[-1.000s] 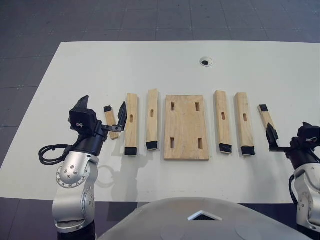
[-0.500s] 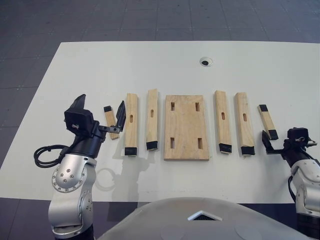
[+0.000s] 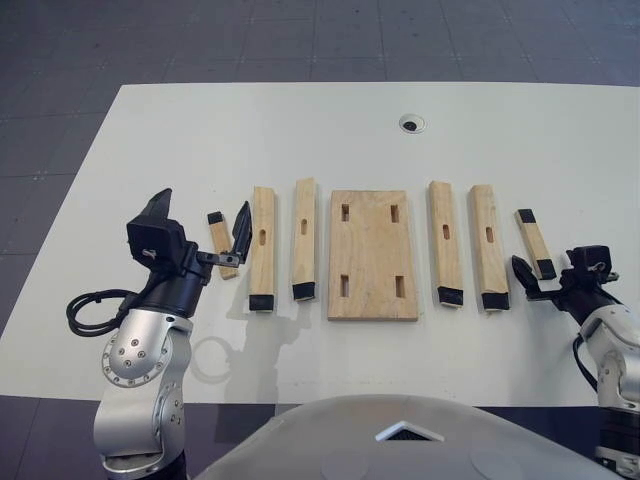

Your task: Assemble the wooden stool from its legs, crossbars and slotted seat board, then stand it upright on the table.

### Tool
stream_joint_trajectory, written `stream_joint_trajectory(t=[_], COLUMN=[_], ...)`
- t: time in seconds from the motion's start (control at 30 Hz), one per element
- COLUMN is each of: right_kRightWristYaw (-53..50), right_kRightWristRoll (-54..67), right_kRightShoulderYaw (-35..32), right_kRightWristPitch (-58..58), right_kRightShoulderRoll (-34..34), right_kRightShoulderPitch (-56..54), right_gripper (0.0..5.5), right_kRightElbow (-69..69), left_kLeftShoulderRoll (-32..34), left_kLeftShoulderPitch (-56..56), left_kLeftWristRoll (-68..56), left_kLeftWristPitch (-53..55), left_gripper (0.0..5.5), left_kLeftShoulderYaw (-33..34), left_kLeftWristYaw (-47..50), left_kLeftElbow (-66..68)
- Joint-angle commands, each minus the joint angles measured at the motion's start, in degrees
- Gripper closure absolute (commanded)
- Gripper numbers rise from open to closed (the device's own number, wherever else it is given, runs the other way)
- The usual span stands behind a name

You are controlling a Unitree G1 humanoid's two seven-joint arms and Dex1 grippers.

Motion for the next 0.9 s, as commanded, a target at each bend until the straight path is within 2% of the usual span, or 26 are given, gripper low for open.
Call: stream_joint_trajectory(t=[0.03, 0.27, 0.7, 0.8, 0.9], right_kRightWristYaw=[-1.0, -1.0, -1.3, -1.6, -2.7], right_kRightWristRoll=[-3.5, -2.5, -1.0, -1.0, -1.1], right_kRightShoulderYaw=[3.7, 4.4, 4.9, 4.7, 3.5], right_kRightWristPitch=[2.1, 1.4, 1.7, 1.7, 1.1], right_kRightShoulderRoll=[0.4, 0.7, 1.9, 2.2, 2.5], right_kRightShoulderPitch=[2.6, 3.4, 3.7, 3.6, 3.1], right_gripper=[0.35, 1.71, 3.76, 4.17, 4.2], right_kRightElbow=[5.6, 5.7, 5.0, 5.1, 5.0], left_kLeftShoulderRoll=[0.3, 0.5, 1.1, 1.2, 1.1], left_kLeftShoulderPitch=[0.3, 0.1, -0.9, -1.0, -0.9], left_kLeftWristRoll=[-0.4, -0.7, -1.3, -1.4, -1.5], left_kLeftWristPitch=[1.1, 1.7, 2.2, 2.3, 2.3], left_gripper=[0.0, 0.0, 0.0, 0.0, 0.0], left_kLeftShoulderYaw=[0.3, 0.4, 1.3, 1.4, 1.3], left_kLeftWristYaw=[0.1, 0.1, -0.4, -0.4, -0.4], left_kLeftElbow=[-1.1, -1.4, -1.2, -1.1, -1.0])
